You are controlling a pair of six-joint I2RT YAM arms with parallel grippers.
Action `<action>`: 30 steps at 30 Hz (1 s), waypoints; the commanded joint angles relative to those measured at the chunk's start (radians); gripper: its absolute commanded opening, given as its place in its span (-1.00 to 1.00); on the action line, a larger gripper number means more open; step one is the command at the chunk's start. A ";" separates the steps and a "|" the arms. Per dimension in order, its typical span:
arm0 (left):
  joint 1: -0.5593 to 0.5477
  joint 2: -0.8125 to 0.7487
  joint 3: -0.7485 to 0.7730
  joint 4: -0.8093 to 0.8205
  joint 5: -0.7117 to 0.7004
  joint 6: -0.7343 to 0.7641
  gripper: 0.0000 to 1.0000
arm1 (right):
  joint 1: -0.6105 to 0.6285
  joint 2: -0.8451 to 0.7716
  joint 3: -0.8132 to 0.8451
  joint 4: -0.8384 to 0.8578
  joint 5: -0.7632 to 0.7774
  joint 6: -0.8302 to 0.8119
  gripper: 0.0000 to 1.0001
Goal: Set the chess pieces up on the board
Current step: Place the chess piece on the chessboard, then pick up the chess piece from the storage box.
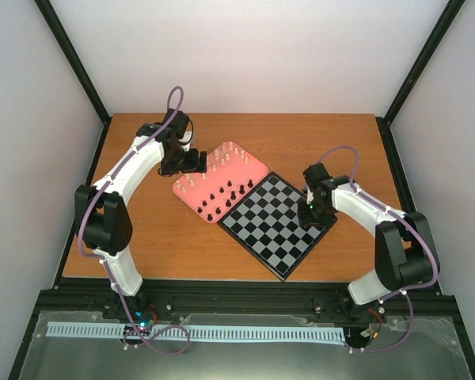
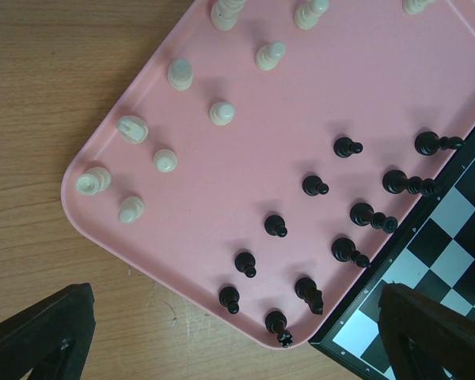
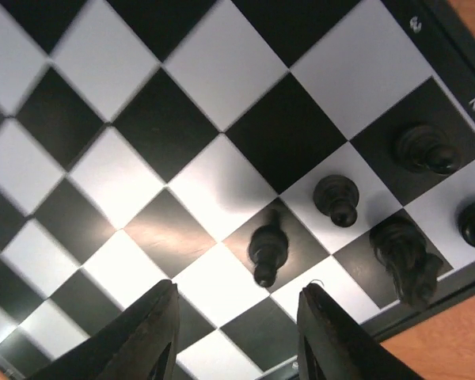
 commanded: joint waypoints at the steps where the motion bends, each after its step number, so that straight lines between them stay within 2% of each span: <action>1: 0.005 0.001 0.006 0.013 0.007 -0.013 1.00 | 0.007 -0.072 0.090 -0.074 -0.061 -0.026 -0.14; 7: 0.005 0.002 0.007 0.015 0.008 -0.015 1.00 | 0.038 -0.001 0.265 -0.100 -0.110 -0.027 -0.08; 13: 0.004 0.003 0.018 0.007 0.007 -0.016 1.00 | 0.070 0.235 0.487 -0.021 -0.147 -0.044 -0.05; 22: 0.005 -0.004 0.021 -0.002 -0.012 -0.010 1.00 | 0.147 0.565 0.836 -0.030 -0.127 -0.093 -0.03; 30: 0.005 -0.004 0.017 0.002 -0.006 -0.011 1.00 | 0.192 0.728 0.963 -0.059 -0.116 -0.111 -0.04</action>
